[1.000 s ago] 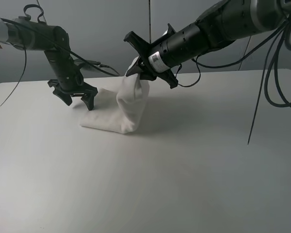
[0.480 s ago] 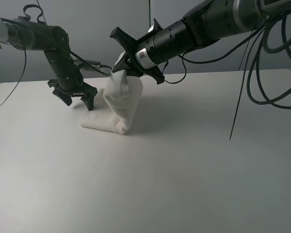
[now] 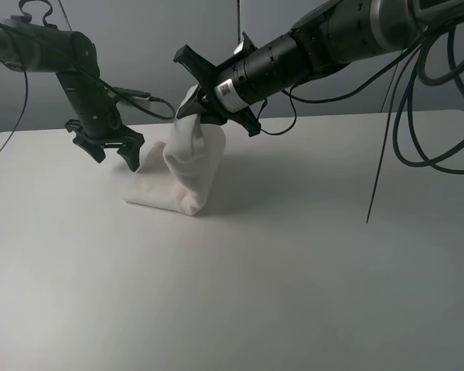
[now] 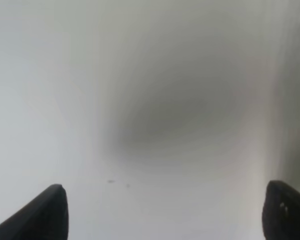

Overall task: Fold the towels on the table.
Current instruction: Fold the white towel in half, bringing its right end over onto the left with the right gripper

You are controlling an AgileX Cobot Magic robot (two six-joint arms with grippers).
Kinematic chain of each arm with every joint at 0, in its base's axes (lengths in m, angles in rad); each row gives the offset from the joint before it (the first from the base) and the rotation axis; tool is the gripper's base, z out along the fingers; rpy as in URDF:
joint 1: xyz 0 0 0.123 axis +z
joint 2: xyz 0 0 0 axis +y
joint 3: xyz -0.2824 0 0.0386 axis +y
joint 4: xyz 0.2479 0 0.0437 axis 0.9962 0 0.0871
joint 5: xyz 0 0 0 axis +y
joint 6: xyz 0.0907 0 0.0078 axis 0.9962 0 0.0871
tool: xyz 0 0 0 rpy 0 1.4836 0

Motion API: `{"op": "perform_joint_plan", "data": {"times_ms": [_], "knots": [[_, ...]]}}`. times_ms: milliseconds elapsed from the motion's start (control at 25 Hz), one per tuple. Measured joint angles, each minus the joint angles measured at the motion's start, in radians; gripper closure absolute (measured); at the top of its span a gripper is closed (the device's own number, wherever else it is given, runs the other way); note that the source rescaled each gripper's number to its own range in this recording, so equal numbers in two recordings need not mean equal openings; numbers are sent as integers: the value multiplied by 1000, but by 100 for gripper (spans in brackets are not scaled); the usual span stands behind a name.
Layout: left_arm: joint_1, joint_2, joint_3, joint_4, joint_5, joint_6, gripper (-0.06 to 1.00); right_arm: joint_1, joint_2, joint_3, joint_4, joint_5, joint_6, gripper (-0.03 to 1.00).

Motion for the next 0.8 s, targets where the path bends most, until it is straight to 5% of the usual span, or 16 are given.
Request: {"op": "perform_joint_plan", "data": {"times_ms": [480,800], "knots": [[34,-118,-98,-63,151,81,-5,0,0,0,0,-12,-7,96],[34,-139,-223,-89,164,99,-5,0,0,-1,14,-36,-24,96]]}}
